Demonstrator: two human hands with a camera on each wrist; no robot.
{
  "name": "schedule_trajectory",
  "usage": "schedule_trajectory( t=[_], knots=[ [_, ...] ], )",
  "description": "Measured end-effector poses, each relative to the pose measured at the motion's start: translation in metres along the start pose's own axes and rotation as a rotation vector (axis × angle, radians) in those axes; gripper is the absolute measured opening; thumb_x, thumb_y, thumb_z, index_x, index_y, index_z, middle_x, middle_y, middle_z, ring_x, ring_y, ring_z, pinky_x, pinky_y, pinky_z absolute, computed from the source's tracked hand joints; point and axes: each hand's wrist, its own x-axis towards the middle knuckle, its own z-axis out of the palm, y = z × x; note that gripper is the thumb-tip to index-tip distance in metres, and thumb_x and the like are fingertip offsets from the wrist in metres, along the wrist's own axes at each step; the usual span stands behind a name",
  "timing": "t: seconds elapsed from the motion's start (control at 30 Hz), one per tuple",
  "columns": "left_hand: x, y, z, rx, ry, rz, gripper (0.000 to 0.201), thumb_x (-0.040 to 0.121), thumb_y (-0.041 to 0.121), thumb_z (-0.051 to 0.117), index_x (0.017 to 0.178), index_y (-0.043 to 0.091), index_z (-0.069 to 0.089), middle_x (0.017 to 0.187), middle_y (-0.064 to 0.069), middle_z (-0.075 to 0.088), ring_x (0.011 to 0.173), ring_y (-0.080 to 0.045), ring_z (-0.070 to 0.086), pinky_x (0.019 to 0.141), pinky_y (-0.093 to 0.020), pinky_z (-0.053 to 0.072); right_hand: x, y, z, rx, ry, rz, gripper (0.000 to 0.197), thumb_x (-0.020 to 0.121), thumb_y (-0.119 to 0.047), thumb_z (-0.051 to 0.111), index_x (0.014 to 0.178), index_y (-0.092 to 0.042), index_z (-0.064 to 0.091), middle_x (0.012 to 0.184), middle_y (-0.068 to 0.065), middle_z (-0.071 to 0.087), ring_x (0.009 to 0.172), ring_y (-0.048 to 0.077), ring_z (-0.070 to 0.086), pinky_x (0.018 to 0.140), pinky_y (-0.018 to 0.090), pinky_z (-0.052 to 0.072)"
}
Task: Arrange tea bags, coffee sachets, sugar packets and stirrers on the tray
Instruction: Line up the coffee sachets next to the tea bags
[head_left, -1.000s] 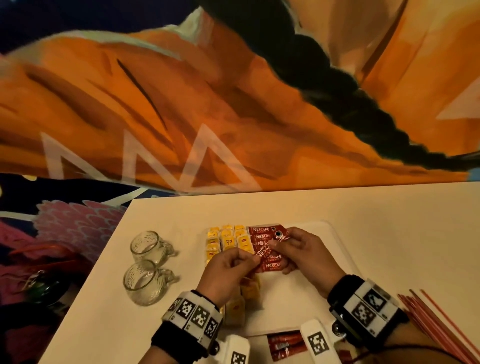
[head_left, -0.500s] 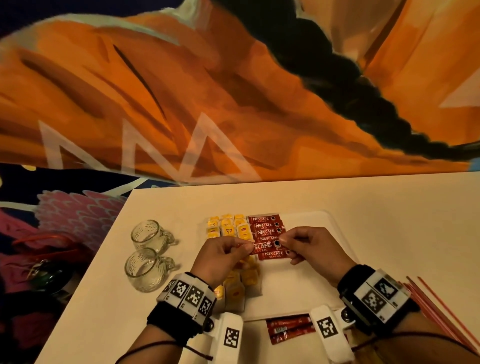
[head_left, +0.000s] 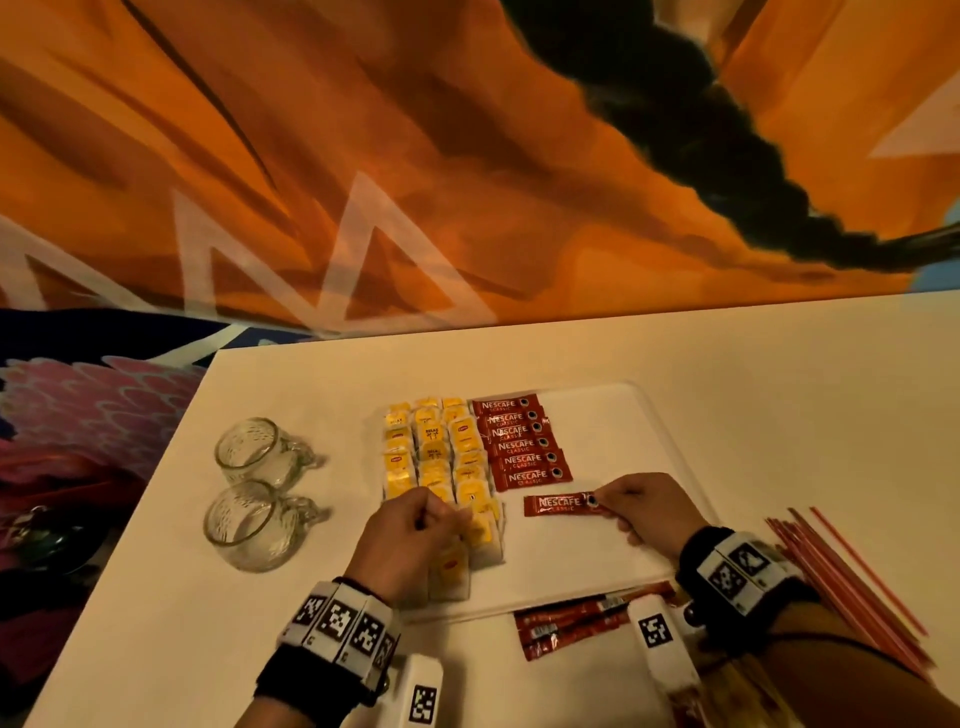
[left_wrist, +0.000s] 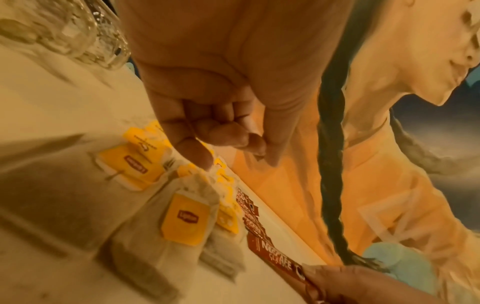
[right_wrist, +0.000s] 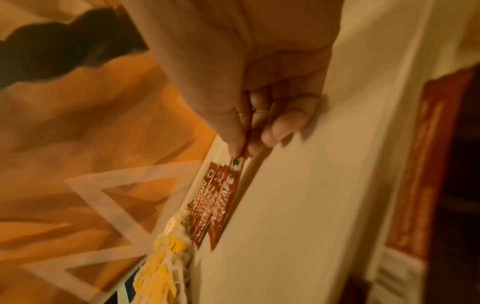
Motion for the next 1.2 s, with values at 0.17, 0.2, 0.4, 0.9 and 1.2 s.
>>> schedule_trajectory(
  t=[0.17, 0.2, 0.4, 0.9, 1.2],
  knots=[
    [0.002, -0.003, 0.002, 0.021, -0.038, 0.028, 0.023, 0.085, 0.016, 0.069, 0.066, 0.016, 0.055, 0.048, 0.015, 0.053, 0.055, -0.005, 0.052, 0.062, -0.021, 0.041, 0.009, -0.008, 0.013, -0.172, 0.057, -0.04, 0.016, 0.086, -0.024, 0.07, 0.072, -0.018, 0.073, 0.056, -0.007, 0.059, 0.052, 0.011, 0.053, 0.05, 0.024, 0.043],
    [0.003, -0.004, 0.002, 0.014, -0.039, 0.029, 0.023, 0.084, 0.016, 0.07, 0.066, 0.015, 0.056, 0.049, 0.015, 0.054, 0.06, -0.008, 0.057, 0.064, -0.023, 0.043, 0.011, -0.009, 0.015, -0.188, 0.056, -0.044, 0.015, 0.085, -0.025, 0.071, 0.072, -0.018, 0.073, 0.056, -0.007, 0.06, 0.053, 0.011, 0.054, 0.054, 0.025, 0.044],
    [0.007, -0.01, 0.0, -0.017, -0.061, 0.007, 0.023, 0.084, 0.017, 0.07, 0.064, 0.022, 0.06, 0.062, 0.001, 0.062, 0.07, -0.019, 0.062, 0.069, -0.034, 0.049, 0.016, -0.015, 0.02, -0.202, 0.075, -0.029, 0.015, 0.078, -0.026, 0.078, 0.076, -0.012, 0.073, 0.061, -0.006, 0.064, 0.056, 0.008, 0.055, 0.054, 0.022, 0.041],
    [-0.018, 0.006, 0.026, 0.247, -0.209, 0.116, 0.009, 0.086, 0.031, 0.067, 0.09, 0.027, 0.075, 0.079, 0.011, 0.073, 0.074, -0.001, 0.065, 0.071, -0.019, 0.049, -0.013, -0.002, -0.013, -0.108, 0.033, -0.023, 0.02, 0.076, -0.026, 0.079, 0.084, -0.01, 0.07, 0.081, 0.013, 0.071, 0.063, 0.019, 0.06, 0.061, 0.032, 0.054],
    [-0.051, 0.0, 0.087, 0.676, -0.345, 0.285, 0.027, 0.092, 0.031, 0.057, 0.117, 0.03, 0.067, 0.116, 0.011, 0.064, 0.105, -0.009, 0.059, 0.091, -0.031, 0.047, -0.062, 0.02, -0.048, -0.4, -0.151, -0.159, 0.009, 0.073, -0.027, 0.081, 0.081, -0.03, 0.077, 0.078, -0.004, 0.068, 0.074, 0.011, 0.061, 0.067, 0.021, 0.046]
  ],
)
